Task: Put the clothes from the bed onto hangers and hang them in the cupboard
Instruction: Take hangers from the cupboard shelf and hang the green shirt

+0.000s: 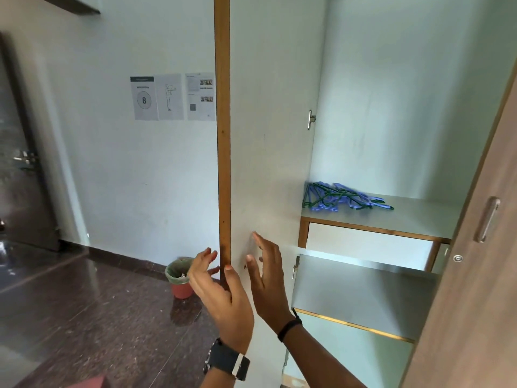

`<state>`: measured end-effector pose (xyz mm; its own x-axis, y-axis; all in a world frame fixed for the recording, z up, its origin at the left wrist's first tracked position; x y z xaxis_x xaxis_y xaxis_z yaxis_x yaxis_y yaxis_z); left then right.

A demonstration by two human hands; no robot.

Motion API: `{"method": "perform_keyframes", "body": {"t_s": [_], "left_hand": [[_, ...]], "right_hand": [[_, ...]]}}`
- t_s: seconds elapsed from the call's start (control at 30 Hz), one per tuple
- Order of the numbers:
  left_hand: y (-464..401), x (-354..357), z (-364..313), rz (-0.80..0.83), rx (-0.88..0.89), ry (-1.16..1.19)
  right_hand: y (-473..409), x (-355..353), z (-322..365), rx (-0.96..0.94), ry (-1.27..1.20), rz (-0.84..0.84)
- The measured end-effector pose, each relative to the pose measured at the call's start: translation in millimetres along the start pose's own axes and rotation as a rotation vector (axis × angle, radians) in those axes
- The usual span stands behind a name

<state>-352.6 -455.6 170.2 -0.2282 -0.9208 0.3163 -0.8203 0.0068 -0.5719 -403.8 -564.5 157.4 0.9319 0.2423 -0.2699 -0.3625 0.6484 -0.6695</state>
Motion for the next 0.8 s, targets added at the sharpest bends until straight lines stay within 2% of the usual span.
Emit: {"method": "perform_keyframes", "body": {"t_s": [0.1,0.13,0.27,0.4,0.67,0.8], "left_hand": [[30,10,-13,-0.023,0.215,-0.051],[39,17,-13,0.007,0.228,-0.061],[72,66,3,0.183,0.013,-0.031],[102,127,15,0.294,-0.063,0.000],[184,281,10,0.542,-0.257,0.240],[232,354,10,0.690,-0.374,0.282]], "right_hand": [[4,-16,-16,0.034,-0.003,0.000],[4,-22,-22,0.044,0.004,-0.001],[2,-69,-57,0.122,0.016,-0.047],[-10,-131,-96,0.187,-0.012,-0.143],[-51,-284,-172,0.204,0.122,-0.322],[-66,-365,-204,0.216,0.193,-0.408]]}}
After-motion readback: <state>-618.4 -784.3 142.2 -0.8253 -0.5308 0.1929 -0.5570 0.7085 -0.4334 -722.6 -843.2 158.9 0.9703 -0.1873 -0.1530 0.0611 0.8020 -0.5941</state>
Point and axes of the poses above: each hand's wrist, its own y-axis away from the middle knuckle, its own x-axis out of the palm, z = x × y, the point moved 6 cm from there along -y, towards the middle knuckle
